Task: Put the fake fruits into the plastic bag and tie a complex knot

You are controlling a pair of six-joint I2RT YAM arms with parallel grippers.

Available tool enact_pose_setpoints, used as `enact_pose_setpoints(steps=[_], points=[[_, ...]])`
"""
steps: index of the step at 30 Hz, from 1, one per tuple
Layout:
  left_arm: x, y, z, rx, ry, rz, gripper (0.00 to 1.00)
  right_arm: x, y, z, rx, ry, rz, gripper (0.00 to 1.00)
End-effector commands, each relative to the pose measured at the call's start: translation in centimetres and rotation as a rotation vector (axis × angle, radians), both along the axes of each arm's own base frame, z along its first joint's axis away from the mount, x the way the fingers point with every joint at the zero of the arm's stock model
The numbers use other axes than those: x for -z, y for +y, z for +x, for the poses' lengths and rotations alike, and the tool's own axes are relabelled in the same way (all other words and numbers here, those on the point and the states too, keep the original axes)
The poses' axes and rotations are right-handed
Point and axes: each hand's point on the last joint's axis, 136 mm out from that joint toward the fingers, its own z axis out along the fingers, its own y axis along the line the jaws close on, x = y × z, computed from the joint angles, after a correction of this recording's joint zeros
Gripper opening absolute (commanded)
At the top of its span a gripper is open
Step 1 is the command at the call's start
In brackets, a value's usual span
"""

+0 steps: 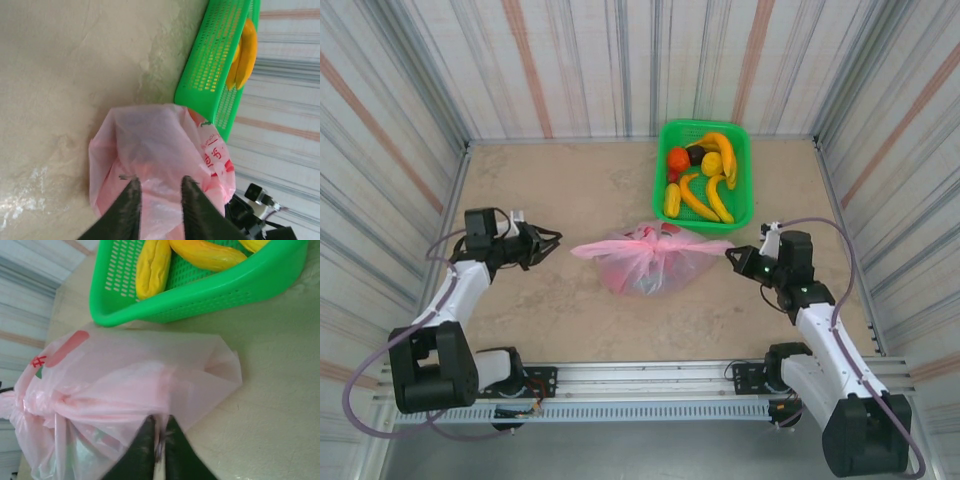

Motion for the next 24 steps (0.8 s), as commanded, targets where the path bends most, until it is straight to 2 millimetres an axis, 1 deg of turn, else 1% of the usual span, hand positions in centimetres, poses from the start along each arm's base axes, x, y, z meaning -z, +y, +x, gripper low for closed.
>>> enact_pose_setpoints(steps=[1,5,7,10,13,15,21,22,24], points=[[-2.9,0.9,1.0,-0.043,-0.096,0.058,0.37,-2.1,-0.4,0.5,-0.006,-0.057,-0.046,0.26],[-4.9,1.2,0.7,-0.055,-0.144,0.092,0.45,-3.7,-0.4,0.3,-0.025,-0.091,-0.073,0.52],[-5.8,1.5,0.6,-0.066,-0.163,0.116,0.49,-4.6,-0.5,0.3,-0.029,-0.111,-0.090,0.61],[-7.2,2.2,0.4,-0.084,-0.203,0.162,0.51,-6.1,-1.1,0.5,-0.014,-0.144,-0.131,0.68],[-8.4,3.2,0.1,-0.108,-0.244,0.228,0.53,-7.4,-2.4,1.1,0.029,-0.163,-0.188,0.73],[-9.1,4.1,-0.2,-0.128,-0.275,0.289,0.55,-8.1,-3.6,1.6,0.077,-0.182,-0.237,0.77],[-10.5,6.5,-0.9,-0.209,-0.366,0.463,0.60,-8.9,-7.9,3.1,0.256,-0.220,-0.401,1.00],[-10.7,6.8,-1.0,-0.217,-0.381,0.484,0.60,-8.8,-8.5,3.3,0.283,-0.226,-0.421,0.99],[-10.8,7.6,-1.3,-0.241,-0.403,0.548,0.64,-8.3,-9.9,3.6,0.351,-0.220,-0.467,0.99]])
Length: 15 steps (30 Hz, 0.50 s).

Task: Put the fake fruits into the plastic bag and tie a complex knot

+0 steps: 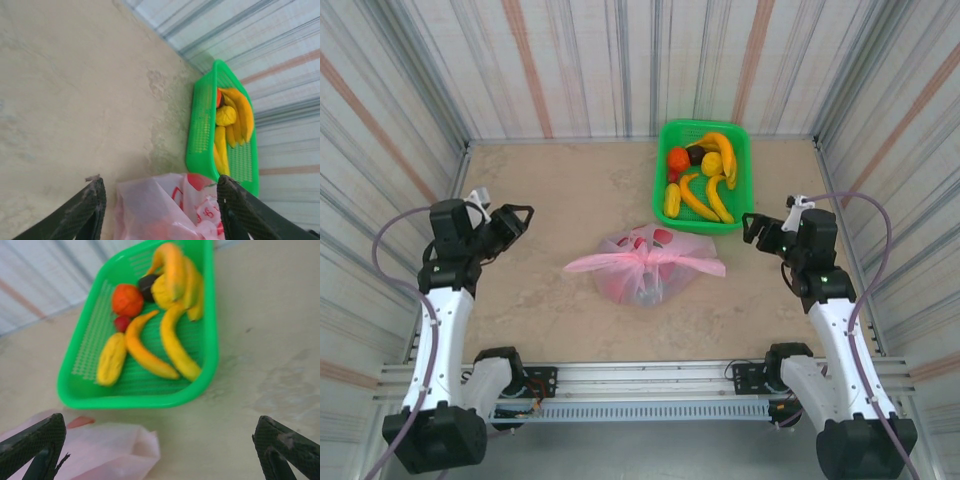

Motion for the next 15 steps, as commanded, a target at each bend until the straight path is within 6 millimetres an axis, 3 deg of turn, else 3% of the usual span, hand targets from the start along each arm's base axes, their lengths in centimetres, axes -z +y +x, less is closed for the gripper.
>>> enact_pose_setpoints(steps=[1,5,7,15], points=[[-0.5,2.4,-0.5,-0.081,-0.048,0.164,0.67,0.2,-3.3,0.7,0.142,-0.023,-0.123,0.99],[0.7,5.3,-0.8,-0.202,-0.041,0.300,0.92,1.4,-4.8,1.5,0.199,-0.057,-0.187,0.99],[1.4,5.9,-0.6,-0.202,-0.029,0.358,0.99,2.2,-5.5,2.1,0.224,-0.072,-0.207,0.99],[5.9,8.0,2.2,-0.239,-0.047,0.512,0.99,6.2,-7.2,4.8,0.281,-0.075,-0.208,0.99]])
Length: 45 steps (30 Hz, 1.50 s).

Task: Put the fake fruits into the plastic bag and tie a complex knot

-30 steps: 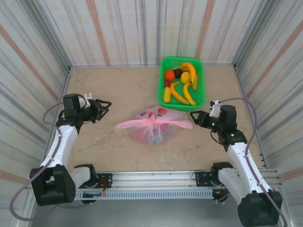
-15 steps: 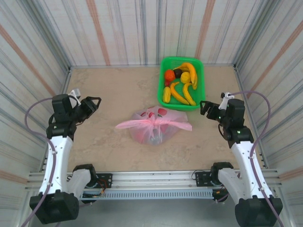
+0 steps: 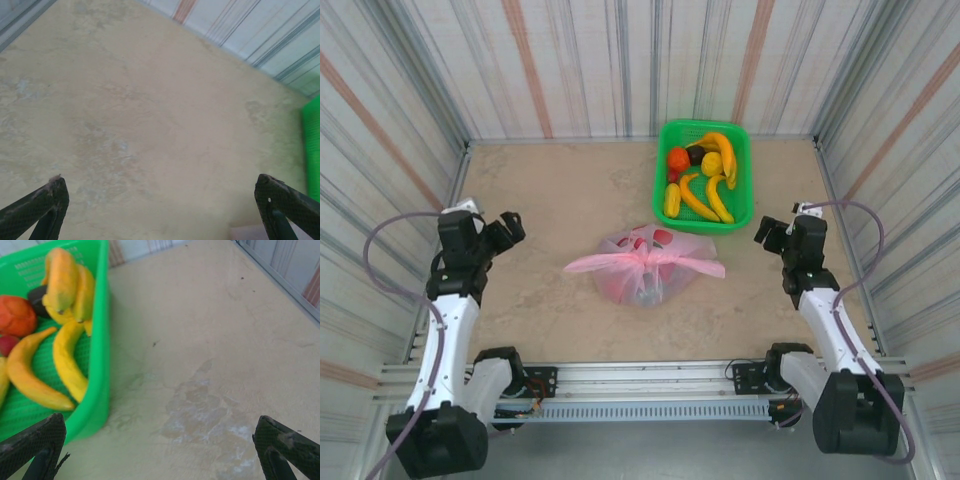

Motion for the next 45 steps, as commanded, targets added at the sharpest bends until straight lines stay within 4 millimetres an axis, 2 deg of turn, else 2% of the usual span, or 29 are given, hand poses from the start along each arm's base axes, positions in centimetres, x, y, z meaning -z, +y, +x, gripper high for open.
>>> enact_pose_setpoints(steps=[1,6,10,14,21,24,30,35,40,45], points=[[1.1,1.9,1.5,-0.037,-0.055,0.125,0.99,0.0,-0.9,1.8,0.027,-0.078,-0.028,0.99],[3.5,2.2,2.9,-0.049,-0.021,0.171,0.99,2.4,-0.9,3.3,0.009,-0.102,-0.056,0.99],[4.7,1.3,4.3,-0.010,-0.013,0.294,0.99,3.7,-0.5,4.2,-0.042,-0.117,-0.114,0.99],[6.3,0.4,5.3,0.036,-0.020,0.306,0.99,4.9,0.5,4.7,-0.113,-0.145,-0.128,0.99],[7.2,-0.4,6.0,0.098,-0.069,0.331,0.98,7.1,0.8,5.0,-0.141,-0.148,-0.113,0.99],[7.5,-0.6,6.3,0.117,-0.085,0.346,0.99,7.3,0.1,5.6,-0.115,-0.124,-0.086,0.99],[8.7,-1.4,7.5,0.174,-0.114,0.363,0.99,7.4,0.4,5.9,-0.120,-0.099,-0.103,0.99],[8.4,-1.7,7.9,0.202,-0.159,0.406,0.99,7.4,0.4,5.9,-0.119,-0.094,-0.113,0.99],[10.5,-2.2,8.3,0.240,-0.196,0.399,0.99,7.4,0.5,6.0,-0.119,-0.095,-0.114,0.99],[10.6,-2.6,8.6,0.259,-0.189,0.406,0.99,7.5,0.7,6.2,-0.125,-0.081,-0.131,0.99]])
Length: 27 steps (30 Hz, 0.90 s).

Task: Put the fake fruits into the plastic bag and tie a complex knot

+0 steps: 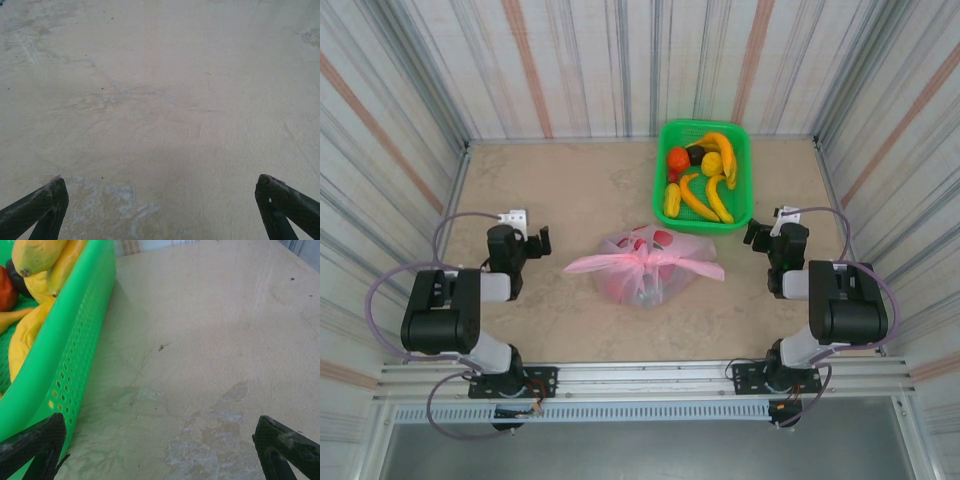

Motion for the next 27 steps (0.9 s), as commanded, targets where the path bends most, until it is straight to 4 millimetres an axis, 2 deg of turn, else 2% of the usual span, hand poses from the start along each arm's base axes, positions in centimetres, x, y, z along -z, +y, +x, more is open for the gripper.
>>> enact_pose_setpoints(steps=[1,27], points=[[-1.95,-0.28,0.90,0.027,-0.073,0.025,0.99,-0.23,-0.04,0.51,0.002,0.005,-0.038,0.99],[-1.92,-0.77,1.07,0.027,-0.066,0.068,0.99,-0.21,0.34,0.53,-0.002,0.008,-0.066,0.99]])
